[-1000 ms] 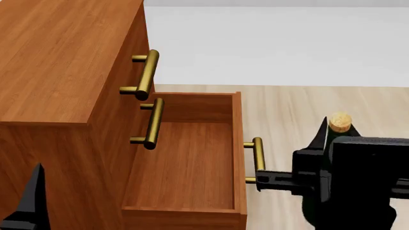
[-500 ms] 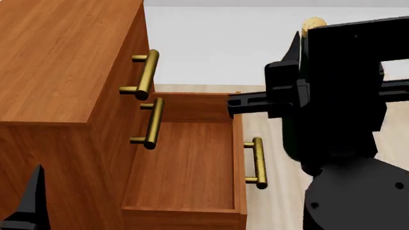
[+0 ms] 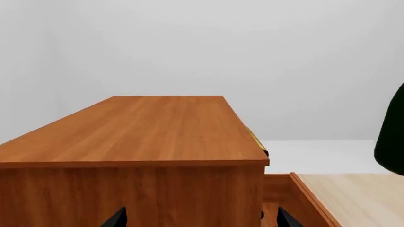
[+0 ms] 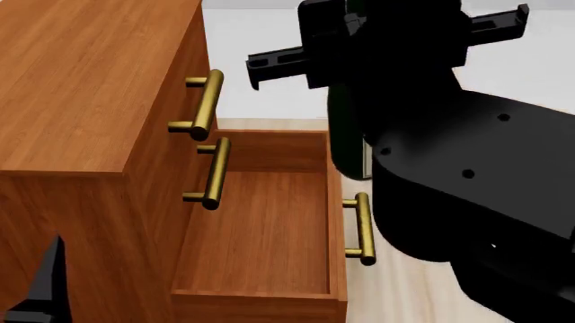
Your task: Put the wine bottle in the bottom drawer of the cabinet.
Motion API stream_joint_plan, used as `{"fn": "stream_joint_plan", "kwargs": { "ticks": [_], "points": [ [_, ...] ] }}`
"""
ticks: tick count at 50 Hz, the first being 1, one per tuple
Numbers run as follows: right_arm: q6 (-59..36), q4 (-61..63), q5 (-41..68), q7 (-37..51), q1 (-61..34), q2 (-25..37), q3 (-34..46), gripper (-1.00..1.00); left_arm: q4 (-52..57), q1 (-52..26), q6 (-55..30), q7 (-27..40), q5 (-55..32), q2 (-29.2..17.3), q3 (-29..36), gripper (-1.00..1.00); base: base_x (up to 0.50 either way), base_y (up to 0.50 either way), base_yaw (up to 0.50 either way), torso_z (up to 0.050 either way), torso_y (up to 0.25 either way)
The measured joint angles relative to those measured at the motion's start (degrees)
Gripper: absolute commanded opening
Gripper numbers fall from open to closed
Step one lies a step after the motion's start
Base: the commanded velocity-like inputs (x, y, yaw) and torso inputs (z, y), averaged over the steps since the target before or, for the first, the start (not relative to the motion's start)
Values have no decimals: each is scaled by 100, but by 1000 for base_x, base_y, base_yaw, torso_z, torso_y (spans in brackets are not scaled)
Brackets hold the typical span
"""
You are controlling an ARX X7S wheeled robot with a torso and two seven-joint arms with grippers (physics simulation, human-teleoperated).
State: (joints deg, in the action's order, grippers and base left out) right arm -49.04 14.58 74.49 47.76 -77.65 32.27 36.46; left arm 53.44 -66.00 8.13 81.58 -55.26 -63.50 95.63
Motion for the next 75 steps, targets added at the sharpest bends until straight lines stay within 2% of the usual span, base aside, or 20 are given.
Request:
{"fn": "stream_joint_plan", "kwargs": {
  "ticks": [22, 40, 53, 64, 75],
  "points": [
    [-427, -2264, 40, -756, -1100, -1097, 394, -100, -113, 235, 190, -24, 103, -39, -8, 100, 0, 0, 0, 0, 0],
    [-385, -4142, 20, -1425, -1567, -1796, 462, -100, -122, 336, 267, -51, 210, -156, -42, 100, 0, 0, 0, 1, 1],
    [-233, -6056, -225, -2401, -2041, -2368, 672, -100, -78, 325, 252, -29, 197, -217, -97, 100, 0, 0, 0, 0, 0],
    [-138, -7808, -297, -3381, -2566, -2926, 1299, -100, -44, 312, 206, 19, 183, -259, -140, 100, 0, 0, 0, 0, 1],
    [-78, -8529, 762, -3712, -2846, -3127, 2730, -100, -57, 344, 243, -16, 171, -305, -168, 100, 0, 0, 0, 0, 1]
  ]
}}
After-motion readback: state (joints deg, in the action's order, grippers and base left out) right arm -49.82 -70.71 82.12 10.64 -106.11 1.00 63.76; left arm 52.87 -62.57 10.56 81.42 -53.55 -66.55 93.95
